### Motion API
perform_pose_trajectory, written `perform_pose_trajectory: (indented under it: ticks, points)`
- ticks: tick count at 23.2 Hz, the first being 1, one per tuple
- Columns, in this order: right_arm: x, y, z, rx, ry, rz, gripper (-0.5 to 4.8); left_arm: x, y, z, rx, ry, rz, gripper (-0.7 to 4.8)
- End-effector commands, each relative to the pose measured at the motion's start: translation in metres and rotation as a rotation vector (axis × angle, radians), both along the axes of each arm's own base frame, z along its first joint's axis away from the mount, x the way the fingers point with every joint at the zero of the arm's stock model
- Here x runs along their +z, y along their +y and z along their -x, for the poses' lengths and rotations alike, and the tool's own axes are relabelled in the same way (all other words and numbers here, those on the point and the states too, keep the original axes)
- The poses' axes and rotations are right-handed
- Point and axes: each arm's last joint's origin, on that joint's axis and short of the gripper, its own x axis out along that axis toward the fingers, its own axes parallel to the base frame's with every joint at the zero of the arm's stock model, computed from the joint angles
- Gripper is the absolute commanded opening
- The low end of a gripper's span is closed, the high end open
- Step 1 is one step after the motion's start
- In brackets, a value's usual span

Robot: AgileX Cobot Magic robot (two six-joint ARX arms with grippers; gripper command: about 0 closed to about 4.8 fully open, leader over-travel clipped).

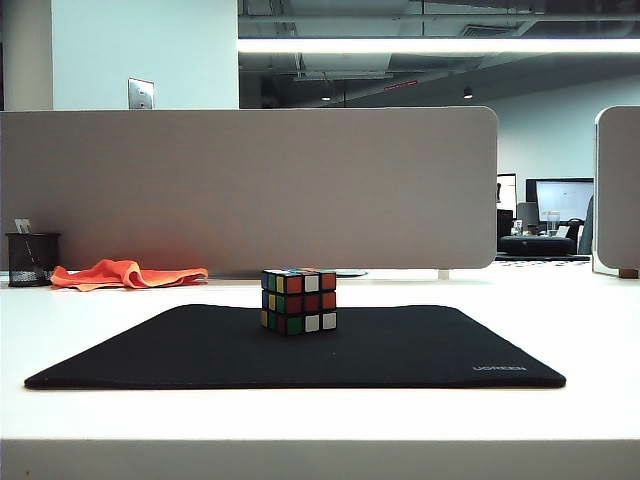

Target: Pick up the cube on the right side of the mouse pad, then place it in the center of the mouse pad.

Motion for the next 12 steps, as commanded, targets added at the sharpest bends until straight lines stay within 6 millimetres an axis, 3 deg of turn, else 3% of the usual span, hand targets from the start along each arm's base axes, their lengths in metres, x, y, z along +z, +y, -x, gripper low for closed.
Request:
perform_pose_trajectory:
  ticks: [1,8,12]
  points:
    - [-0.016,-0.001,0.003,0.002,-0.014,-0.013,0.03,-0.011,0.0,0.0,0.002,0.024,0.005,-0.06]
    - [-0.059,-0.001,0.004,0.0,0.044,-0.031,0.03,-0.042,0.0,-0.004,0.009,0.026,0.029,-0.06]
    - [-0.069,-0.001,0.003,-0.001,0.065,-0.042,0.03,-0.045,0.0,-0.005,0.006,-0.015,0.027,-0.06]
